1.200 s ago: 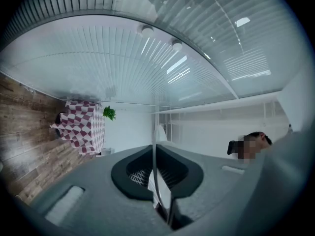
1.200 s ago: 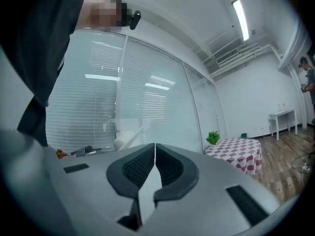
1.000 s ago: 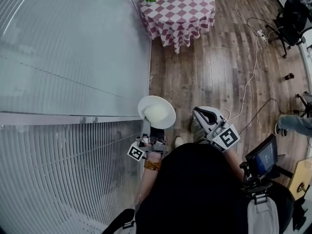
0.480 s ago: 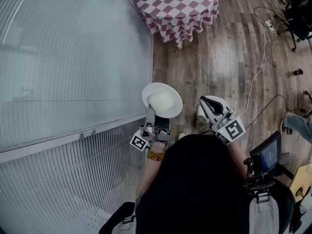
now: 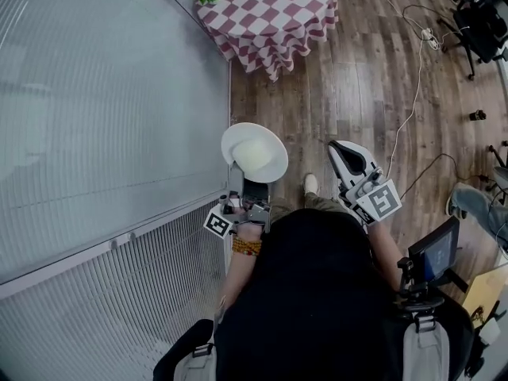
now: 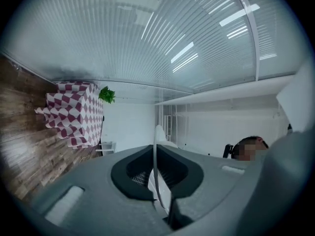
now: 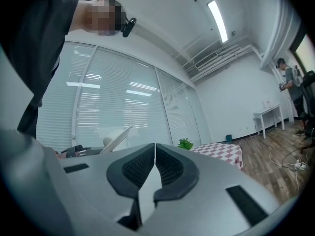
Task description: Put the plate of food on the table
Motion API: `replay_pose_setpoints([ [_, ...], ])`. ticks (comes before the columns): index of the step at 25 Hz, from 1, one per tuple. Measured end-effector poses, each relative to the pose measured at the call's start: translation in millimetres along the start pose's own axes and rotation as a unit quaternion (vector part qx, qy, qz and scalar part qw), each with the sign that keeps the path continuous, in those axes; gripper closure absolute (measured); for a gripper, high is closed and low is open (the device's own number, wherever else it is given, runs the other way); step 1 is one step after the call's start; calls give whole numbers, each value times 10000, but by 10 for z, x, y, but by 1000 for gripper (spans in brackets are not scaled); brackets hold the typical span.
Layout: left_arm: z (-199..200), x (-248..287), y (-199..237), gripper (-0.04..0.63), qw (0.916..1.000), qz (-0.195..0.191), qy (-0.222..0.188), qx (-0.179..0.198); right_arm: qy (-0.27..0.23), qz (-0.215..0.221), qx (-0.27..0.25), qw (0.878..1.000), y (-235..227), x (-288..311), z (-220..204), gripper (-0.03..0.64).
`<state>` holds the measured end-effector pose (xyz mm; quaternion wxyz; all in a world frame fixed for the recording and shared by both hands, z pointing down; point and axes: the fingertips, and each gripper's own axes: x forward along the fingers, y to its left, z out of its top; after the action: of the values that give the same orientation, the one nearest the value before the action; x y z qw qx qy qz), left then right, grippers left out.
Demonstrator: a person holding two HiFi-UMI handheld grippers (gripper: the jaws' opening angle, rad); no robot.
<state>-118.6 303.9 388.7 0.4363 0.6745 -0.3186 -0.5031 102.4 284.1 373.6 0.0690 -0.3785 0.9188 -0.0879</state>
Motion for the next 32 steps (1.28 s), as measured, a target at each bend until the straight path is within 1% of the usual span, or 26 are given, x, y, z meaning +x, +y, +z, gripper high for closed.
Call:
replay_pose_setpoints([
  [2, -93, 44, 67, 580, 10000, 72, -6, -43, -41, -113, 17, 9999, -161, -61, 46, 603],
  [5, -169, 209, 136, 580, 9999, 125, 106, 23, 29, -194, 63, 9998, -348, -96, 25, 603],
  [10, -107, 520, 247, 580, 9999, 116, 112, 8, 164, -184, 107, 9996, -491, 3, 1, 603],
  [13, 17, 742, 404, 580, 9999, 70, 108, -58, 218, -237, 68, 9995, -614, 190, -30, 603],
  [16, 172, 1095, 673, 580, 9997, 72, 183, -133, 245, -416, 77, 9988, -896, 474, -70, 603],
  [21, 330, 1529, 768, 580, 9993, -63, 315, -206, 230, -594, 26, 9980, -1100, 719, 37, 603],
  [25, 545, 1982, 985, 580, 9988, -1, 366, -314, 395, -763, 66, 9963, -1389, 1103, 75, 603],
  [29, 717, 2294, 1108, 579, 9982, -76, 407, -428, 583, -654, 64, 9961, -1489, 1446, 97, 603],
  [32, 944, 2525, 1217, 580, 9986, -110, 342, -377, 730, -562, 123, 9957, -1597, 1826, 87, 603],
])
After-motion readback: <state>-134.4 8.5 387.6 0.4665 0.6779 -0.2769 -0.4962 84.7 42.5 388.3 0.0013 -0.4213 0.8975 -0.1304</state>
